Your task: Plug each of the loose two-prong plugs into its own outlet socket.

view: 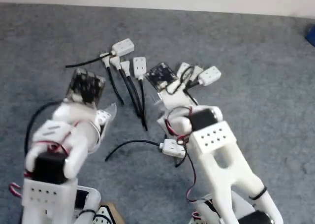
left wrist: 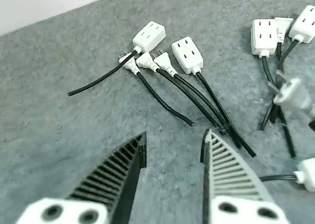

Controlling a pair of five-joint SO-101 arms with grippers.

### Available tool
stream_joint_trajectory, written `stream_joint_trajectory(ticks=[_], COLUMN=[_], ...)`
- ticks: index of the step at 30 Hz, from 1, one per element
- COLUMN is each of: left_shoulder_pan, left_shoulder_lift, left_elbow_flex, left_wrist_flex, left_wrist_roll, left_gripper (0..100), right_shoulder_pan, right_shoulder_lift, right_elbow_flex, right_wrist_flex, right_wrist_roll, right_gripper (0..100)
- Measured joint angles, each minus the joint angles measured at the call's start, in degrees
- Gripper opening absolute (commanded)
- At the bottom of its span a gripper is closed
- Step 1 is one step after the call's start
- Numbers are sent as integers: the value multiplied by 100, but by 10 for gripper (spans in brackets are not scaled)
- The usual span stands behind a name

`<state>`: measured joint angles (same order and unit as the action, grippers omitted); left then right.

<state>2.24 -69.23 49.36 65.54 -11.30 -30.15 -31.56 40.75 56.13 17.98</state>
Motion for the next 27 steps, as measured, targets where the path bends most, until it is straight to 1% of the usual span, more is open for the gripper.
stream_joint_trajectory(ticks=[4,9,11,14,21,27], left_shoulder_pan=[0,9,9,9,9,9], left_shoulder_lift=[-879,-1741,-1996,-2251,-2338,-2338], left_elbow_flex=[1284,2286,2576,2840,2989,3191], left_wrist_flex=[-686,-1248,-1389,-1530,-1626,-2022], left_wrist_roll=[0,0,35,273,343,343], left_gripper=[197,315,323,322,326,323], right_shoulder_pan=[-62,-571,-747,-888,-914,-1046], right_shoulder_lift=[-334,-545,-571,-571,-571,-571], right_elbow_flex=[563,1257,1433,1486,1521,1486], right_wrist_flex=[-835,-1574,-1653,-1688,-1705,-1705], right_wrist_roll=[-308,-413,-431,-448,-448,-448], right_gripper=[7,7,7,7,7,7])
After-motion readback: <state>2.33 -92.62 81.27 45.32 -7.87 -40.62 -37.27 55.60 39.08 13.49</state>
